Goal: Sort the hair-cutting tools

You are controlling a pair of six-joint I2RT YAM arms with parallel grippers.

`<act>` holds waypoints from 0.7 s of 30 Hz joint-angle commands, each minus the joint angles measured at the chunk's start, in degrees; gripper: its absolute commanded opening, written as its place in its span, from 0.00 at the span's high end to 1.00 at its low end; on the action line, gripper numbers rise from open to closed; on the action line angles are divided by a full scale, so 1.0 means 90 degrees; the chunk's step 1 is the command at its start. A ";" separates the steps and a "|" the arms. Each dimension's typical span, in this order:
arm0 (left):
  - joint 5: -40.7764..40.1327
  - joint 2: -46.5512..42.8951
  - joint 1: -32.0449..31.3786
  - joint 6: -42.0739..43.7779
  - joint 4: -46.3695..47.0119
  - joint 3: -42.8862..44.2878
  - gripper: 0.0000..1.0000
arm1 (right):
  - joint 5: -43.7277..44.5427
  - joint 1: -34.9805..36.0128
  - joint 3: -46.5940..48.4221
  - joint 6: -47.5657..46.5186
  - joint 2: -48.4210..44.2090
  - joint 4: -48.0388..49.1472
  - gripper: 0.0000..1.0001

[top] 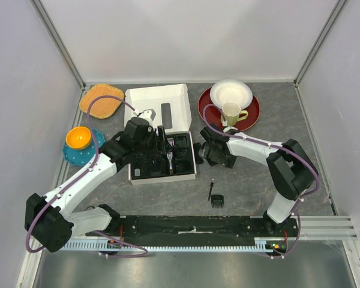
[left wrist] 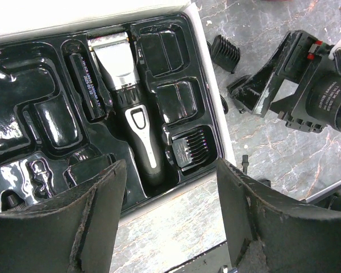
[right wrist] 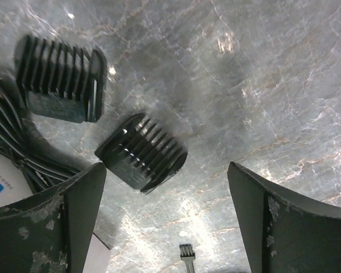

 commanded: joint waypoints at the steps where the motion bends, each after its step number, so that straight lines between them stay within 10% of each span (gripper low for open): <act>1: 0.0065 -0.0048 0.0047 0.0137 0.0200 0.0006 0.29 | 0.0395 -0.0016 0.0128 0.0190 -0.0116 0.0450 0.05; 21: 0.0211 -0.0038 0.0213 0.0186 0.0347 -0.0131 0.29 | -0.0025 -0.0016 0.0440 0.1547 0.0206 0.0021 0.09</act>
